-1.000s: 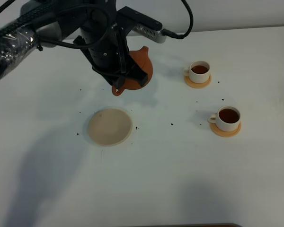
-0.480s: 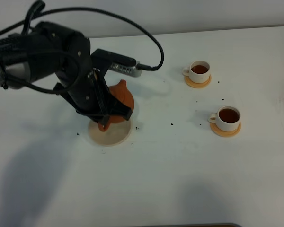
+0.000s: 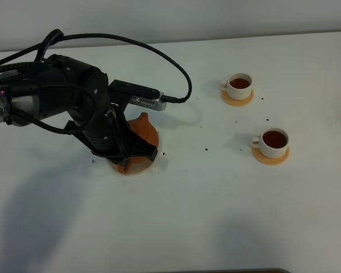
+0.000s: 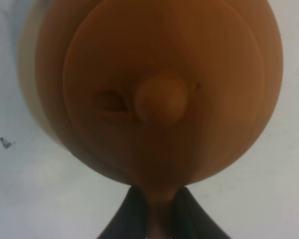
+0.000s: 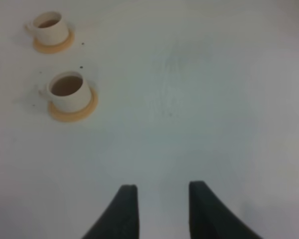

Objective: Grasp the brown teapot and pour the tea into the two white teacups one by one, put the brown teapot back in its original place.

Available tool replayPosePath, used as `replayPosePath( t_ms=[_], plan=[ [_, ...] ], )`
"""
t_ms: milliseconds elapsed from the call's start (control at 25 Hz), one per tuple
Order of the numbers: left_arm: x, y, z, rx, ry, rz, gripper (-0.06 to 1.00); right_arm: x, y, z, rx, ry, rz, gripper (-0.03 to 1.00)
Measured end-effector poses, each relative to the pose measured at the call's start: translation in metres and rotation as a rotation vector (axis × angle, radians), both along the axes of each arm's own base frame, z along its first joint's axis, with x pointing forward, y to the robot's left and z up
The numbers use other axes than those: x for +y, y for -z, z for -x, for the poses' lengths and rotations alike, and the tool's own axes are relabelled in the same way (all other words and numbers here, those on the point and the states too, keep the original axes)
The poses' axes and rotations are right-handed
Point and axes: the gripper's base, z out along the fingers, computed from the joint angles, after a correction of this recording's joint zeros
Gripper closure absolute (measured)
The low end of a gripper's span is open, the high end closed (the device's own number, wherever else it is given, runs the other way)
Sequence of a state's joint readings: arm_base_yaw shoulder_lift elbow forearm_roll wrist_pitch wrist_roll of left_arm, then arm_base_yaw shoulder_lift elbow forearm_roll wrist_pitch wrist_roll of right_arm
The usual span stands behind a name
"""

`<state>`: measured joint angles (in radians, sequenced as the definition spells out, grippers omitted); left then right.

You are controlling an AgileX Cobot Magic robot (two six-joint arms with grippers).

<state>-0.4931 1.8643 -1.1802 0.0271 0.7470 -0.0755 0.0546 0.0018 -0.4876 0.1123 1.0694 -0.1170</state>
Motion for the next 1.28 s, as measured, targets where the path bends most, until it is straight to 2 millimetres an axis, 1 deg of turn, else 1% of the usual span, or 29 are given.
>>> replayPosePath(
  t_ms=[360,960,1080,1200,1280],
  plan=[
    [0.010,0.001,-0.003,0.008,-0.008,-0.039,0.83,0.000,0.000,0.000,0.000,0.000,0.000,0.73],
    [0.012,0.001,-0.002,0.009,0.004,-0.061,0.83,0.000,0.000,0.000,0.000,0.000,0.000,0.73],
    [0.011,0.005,-0.003,0.020,0.009,-0.067,0.83,0.000,0.000,0.000,0.000,0.000,0.000,0.73],
    [0.010,0.014,-0.005,0.034,0.020,-0.074,0.83,0.000,0.000,0.000,0.000,0.000,0.000,0.73],
    [0.010,0.015,-0.005,0.036,0.022,-0.075,0.83,0.000,0.000,0.000,0.000,0.000,0.000,0.73]
  ],
)
